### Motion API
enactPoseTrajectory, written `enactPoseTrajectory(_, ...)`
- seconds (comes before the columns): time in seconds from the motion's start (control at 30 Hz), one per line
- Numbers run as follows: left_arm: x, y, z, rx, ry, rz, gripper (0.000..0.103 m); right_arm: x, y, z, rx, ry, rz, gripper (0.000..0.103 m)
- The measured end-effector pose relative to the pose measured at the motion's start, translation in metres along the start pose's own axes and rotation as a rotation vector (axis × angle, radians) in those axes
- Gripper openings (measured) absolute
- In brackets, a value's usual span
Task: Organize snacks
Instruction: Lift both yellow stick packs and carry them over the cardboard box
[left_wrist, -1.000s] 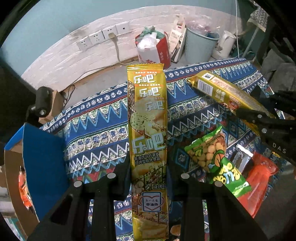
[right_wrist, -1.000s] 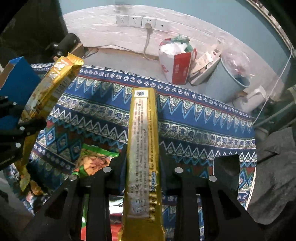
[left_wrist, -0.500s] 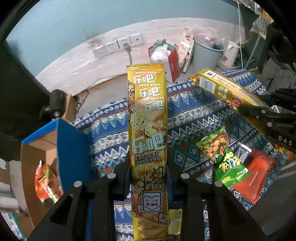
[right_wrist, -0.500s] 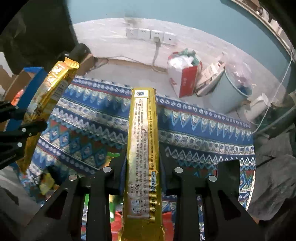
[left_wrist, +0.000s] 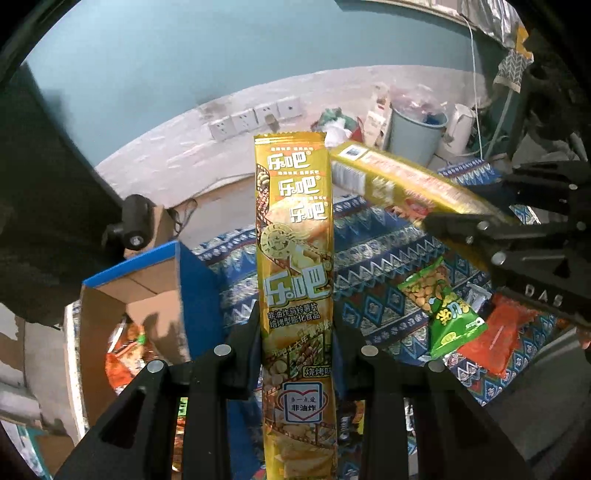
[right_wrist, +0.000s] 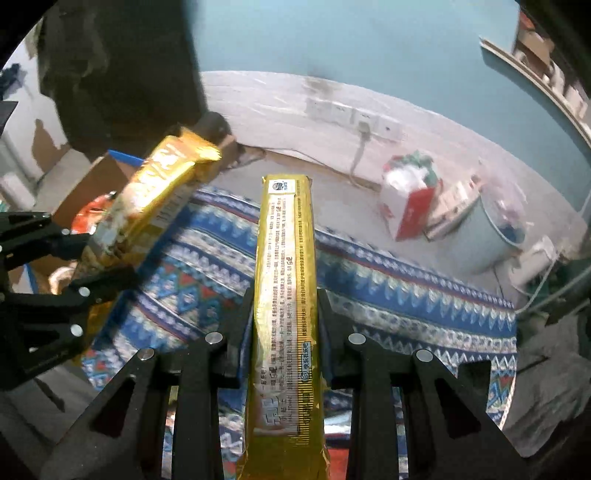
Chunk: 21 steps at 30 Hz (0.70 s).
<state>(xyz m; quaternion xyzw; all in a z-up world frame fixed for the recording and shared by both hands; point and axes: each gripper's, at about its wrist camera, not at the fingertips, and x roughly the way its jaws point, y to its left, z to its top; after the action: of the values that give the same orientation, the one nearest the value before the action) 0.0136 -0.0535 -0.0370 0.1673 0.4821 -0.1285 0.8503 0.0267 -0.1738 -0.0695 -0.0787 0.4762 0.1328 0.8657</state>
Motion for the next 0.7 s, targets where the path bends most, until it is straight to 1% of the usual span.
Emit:
enactPoseTrajectory(0.33, -0.020, 0.043, -0.018, -0.064, -0.026, 0.042, 0.031, -0.002, 0.055, 0.026, -0.077, -0.019, 0.070, 0.027)
enactPoseTrajectory(0.6, -0.024, 0.089, -0.039, -0.168, -0.020, 0.063, 0.031, 0.003, 0.095, 0.045, -0.117, -0.022, 0.109, 0.027)
enactPoseTrajectory(0.7, -0.024, 0.108, -0.046, -0.215, -0.022, 0.060, 0.031, 0.008, 0.110, 0.054, -0.130, -0.023, 0.120, 0.027)
